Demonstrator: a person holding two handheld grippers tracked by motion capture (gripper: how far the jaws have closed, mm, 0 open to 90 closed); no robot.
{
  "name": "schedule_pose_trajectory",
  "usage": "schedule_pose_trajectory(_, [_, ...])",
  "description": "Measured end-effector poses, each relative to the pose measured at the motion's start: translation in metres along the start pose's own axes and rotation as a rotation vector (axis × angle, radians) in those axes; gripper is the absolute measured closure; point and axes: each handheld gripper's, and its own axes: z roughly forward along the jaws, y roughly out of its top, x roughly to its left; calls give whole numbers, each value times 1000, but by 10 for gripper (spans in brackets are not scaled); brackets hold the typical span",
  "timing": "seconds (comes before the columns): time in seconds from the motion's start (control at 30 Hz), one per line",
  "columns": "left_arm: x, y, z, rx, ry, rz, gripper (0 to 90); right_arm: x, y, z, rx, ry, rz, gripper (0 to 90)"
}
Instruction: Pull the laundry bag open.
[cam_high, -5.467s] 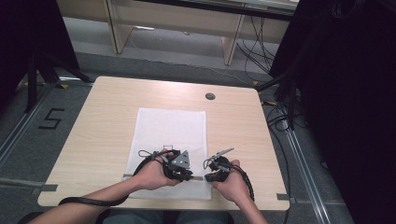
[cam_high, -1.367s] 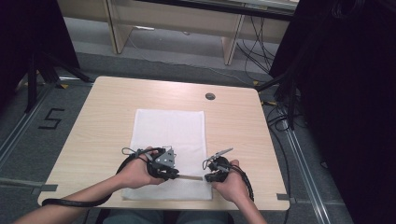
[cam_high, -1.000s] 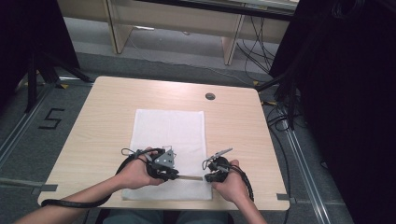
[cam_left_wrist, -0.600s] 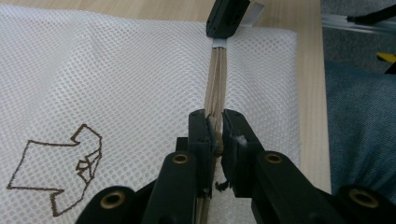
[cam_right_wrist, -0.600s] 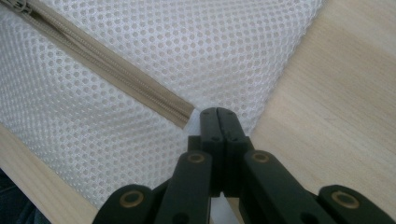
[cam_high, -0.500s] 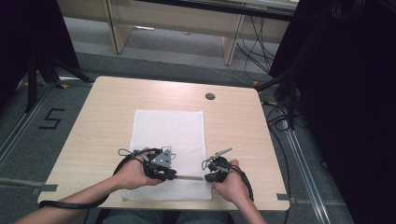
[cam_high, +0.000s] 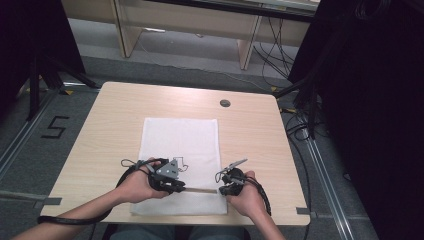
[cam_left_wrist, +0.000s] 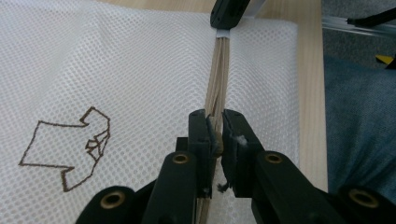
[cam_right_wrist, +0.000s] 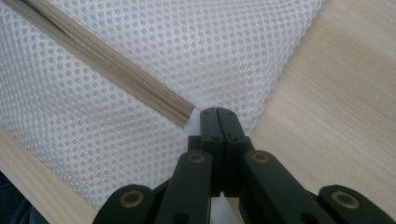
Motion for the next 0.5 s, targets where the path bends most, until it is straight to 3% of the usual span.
schedule_pose_trajectory(0.03, [1, -1, -1, 0, 1, 10, 821, 2, 0, -1, 14, 4, 22, 900])
schedule_pose_trajectory(0.1, [1, -2, -2, -6, 0, -4, 820, 0, 0, 0, 2, 2, 7, 900])
schedule_pose_trajectory(0.2, [2, -4, -3, -4, -1, 13, 820, 0, 0, 0, 1, 4, 7, 900])
schedule_pose_trajectory(0.27, [1, -5, -3, -14, 0, -9, 820, 0, 0, 0, -1, 1, 3, 900])
schedule_pose_trajectory(0.3, [2, -5, -4, -7, -6, -1, 820, 2, 0, -1, 11, 4, 24, 900])
schedule_pose_trajectory(0.5, [4, -8, -11, -16, -3, -17, 820, 0, 0, 0, -3, 1, 3, 900])
